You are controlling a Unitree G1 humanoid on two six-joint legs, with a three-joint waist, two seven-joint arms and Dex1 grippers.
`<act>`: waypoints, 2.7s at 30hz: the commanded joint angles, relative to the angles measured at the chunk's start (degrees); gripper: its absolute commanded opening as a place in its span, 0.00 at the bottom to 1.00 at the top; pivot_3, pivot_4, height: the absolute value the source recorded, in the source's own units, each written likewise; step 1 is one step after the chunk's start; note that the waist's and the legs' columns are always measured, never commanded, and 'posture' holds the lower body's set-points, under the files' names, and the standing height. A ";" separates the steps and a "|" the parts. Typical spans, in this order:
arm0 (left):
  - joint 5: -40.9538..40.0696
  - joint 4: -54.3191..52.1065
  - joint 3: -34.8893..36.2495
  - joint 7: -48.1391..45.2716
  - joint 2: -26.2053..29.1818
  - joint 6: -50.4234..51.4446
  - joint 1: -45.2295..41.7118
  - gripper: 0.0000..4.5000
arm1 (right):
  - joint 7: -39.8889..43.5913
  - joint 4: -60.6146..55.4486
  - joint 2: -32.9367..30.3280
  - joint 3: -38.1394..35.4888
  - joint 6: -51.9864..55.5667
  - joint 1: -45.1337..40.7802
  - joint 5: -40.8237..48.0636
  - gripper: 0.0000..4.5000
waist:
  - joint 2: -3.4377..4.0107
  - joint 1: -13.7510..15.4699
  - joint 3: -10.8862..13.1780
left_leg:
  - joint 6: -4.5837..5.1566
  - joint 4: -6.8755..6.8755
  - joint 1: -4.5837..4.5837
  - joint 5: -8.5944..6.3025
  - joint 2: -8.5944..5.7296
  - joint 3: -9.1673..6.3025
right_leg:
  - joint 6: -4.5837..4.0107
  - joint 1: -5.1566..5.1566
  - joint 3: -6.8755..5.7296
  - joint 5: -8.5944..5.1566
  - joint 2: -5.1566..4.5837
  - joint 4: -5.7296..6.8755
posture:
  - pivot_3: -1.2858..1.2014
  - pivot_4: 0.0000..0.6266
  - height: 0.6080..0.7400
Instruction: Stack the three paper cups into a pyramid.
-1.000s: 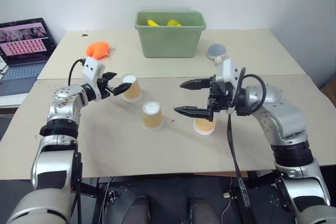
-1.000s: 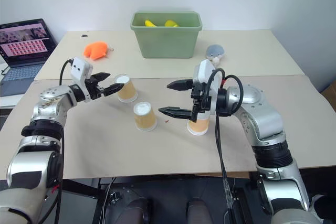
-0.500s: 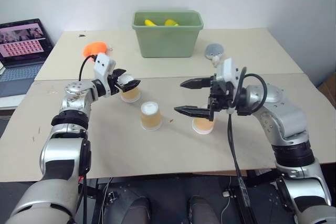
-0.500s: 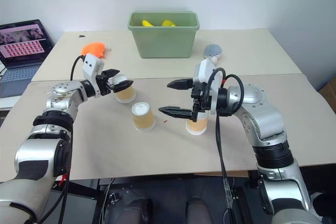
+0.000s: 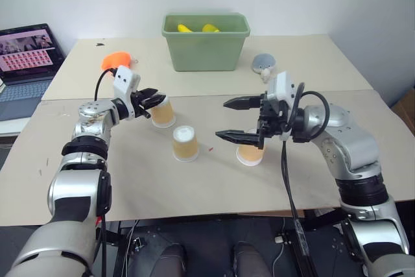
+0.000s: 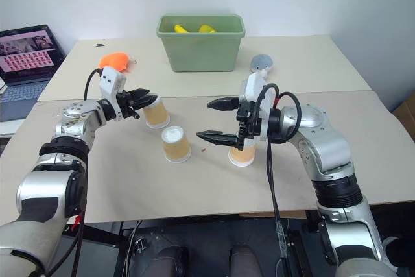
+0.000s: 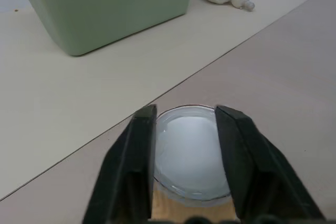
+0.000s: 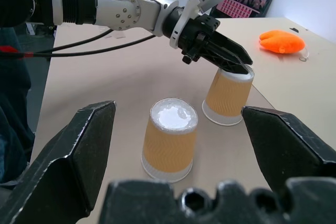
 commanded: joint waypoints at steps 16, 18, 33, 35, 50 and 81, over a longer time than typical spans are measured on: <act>-0.37 -3.81 0.87 -0.95 1.96 0.09 -0.24 0.27 | -0.46 0.79 0.58 -1.25 -2.47 -1.87 -0.70 1.00 | 0.00 -0.03 0.00 | 0.00 0.00 -0.01 0.00 0.00 0.00 | 0.00 0.00 -0.01 0.00 0.00 0.01 | 0.52 0.24 0.96; -1.14 -4.80 1.45 -1.39 2.13 0.06 0.22 0.27 | -0.51 0.77 0.62 -1.27 -2.60 -1.82 -0.79 1.00 | 0.00 -0.08 0.00 | 0.00 0.00 -0.01 0.00 0.00 0.00 | 0.00 -0.01 0.00 0.00 0.00 0.01 | 0.52 0.24 0.96; -2.69 -14.70 2.76 -3.10 4.48 4.40 6.62 0.99 | -0.96 1.43 0.94 -1.04 -2.98 -1.30 -1.73 1.00 | 0.00 -0.17 0.00 | 0.00 0.01 0.00 0.00 0.01 -0.01 | 0.00 -0.03 0.00 0.00 0.00 0.39 | 0.52 0.24 0.96; -2.62 -15.59 2.75 -2.90 4.53 4.95 7.51 0.99 | -0.98 1.48 1.01 -1.04 -3.01 -1.30 -1.73 1.00 | 0.00 -0.16 0.00 | 0.00 0.01 0.01 0.00 0.01 -0.01 | 0.00 -0.03 0.00 0.00 0.00 0.39 | 0.52 0.24 0.96; -0.95 -13.01 0.57 -2.81 1.92 3.84 7.39 0.99 | -1.61 0.75 0.95 -1.49 -2.69 -0.81 -1.55 1.00 | 0.00 -0.07 0.00 | 0.00 0.02 0.00 0.00 0.00 -0.01 | 0.00 -0.02 0.00 0.00 0.00 0.40 | 0.52 0.24 0.96; 0.98 -2.03 0.31 -0.46 -0.67 -2.75 1.98 0.60 | -1.67 0.19 -0.48 -2.05 -2.55 -0.65 -1.64 1.00 | 0.00 -0.10 0.00 | 0.00 0.02 -0.01 0.00 0.00 -0.01 | 0.01 -0.03 -0.01 -0.01 0.00 0.40 | 0.52 0.24 0.96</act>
